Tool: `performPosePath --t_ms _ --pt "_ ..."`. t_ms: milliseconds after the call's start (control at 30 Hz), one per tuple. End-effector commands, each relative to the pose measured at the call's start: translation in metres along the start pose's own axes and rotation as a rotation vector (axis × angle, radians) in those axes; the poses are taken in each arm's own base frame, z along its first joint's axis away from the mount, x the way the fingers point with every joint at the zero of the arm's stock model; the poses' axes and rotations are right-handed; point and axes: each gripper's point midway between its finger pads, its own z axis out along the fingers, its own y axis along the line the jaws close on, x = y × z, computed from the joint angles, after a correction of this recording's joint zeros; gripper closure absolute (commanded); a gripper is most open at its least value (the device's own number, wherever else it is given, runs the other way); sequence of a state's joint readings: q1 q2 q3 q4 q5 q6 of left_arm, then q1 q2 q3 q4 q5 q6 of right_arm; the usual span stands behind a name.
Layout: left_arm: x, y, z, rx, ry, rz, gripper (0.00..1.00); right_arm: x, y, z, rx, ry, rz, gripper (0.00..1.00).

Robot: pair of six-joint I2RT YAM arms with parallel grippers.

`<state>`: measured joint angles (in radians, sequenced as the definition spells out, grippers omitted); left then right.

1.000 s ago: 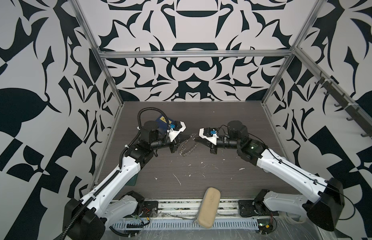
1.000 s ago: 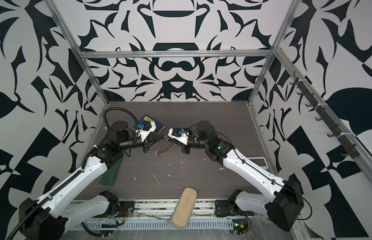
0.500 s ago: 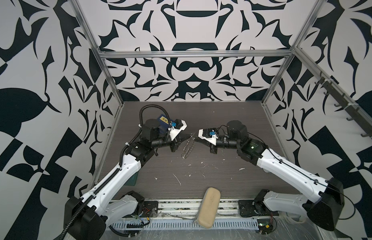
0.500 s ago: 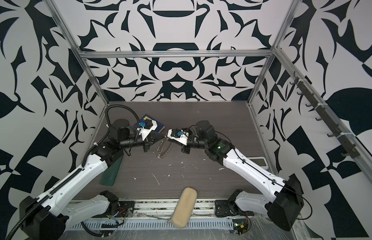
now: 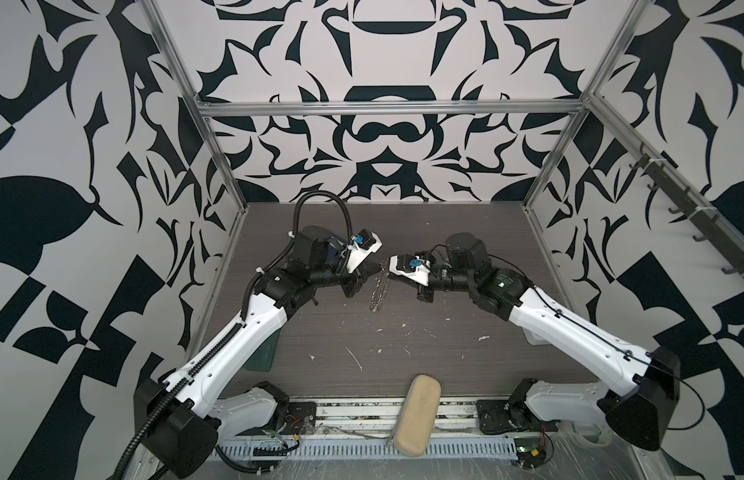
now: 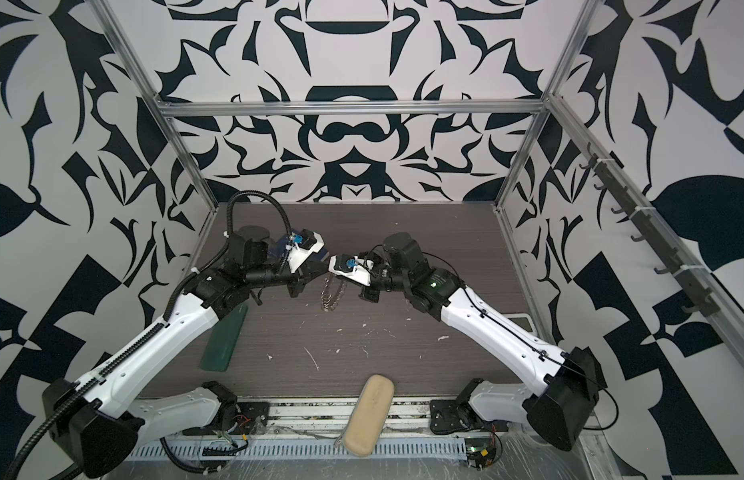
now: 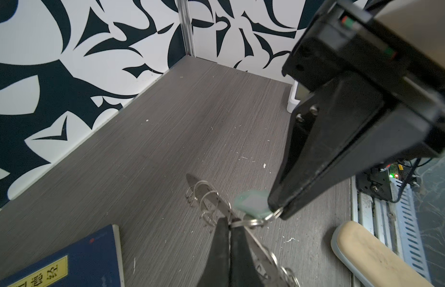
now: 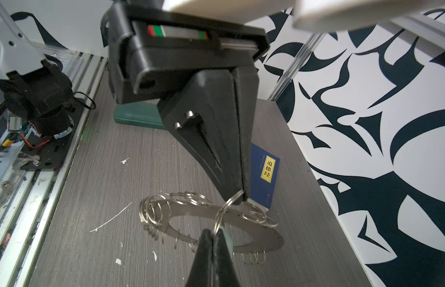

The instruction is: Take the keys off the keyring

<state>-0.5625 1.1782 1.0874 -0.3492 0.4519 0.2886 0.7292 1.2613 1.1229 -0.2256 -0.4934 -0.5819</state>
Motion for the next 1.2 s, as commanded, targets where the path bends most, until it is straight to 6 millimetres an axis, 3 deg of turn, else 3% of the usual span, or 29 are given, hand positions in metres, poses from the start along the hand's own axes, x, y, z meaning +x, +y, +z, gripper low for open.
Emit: performPosePath --t_ms 0,200,367,700,1167 --pt "0.018 0.013 0.002 -0.072 0.097 -0.053 1.00 -0.065 0.000 -0.017 -0.004 -0.175 -0.129 1.00" --pt "0.017 0.009 0.004 -0.065 0.108 -0.057 1.00 -0.067 -0.013 -0.014 0.056 -0.141 -0.105 1.00" --pt "0.008 0.004 -0.004 -0.060 0.029 -0.035 1.00 -0.062 -0.011 -0.021 0.081 -0.163 -0.114 1.00" --pt "0.000 0.001 -0.013 -0.037 -0.064 -0.044 1.00 -0.061 -0.028 -0.035 0.118 -0.168 -0.089 1.00" --pt "-0.012 -0.006 -0.023 -0.036 -0.147 0.011 0.97 -0.065 -0.029 -0.035 0.106 -0.181 -0.066 1.00"
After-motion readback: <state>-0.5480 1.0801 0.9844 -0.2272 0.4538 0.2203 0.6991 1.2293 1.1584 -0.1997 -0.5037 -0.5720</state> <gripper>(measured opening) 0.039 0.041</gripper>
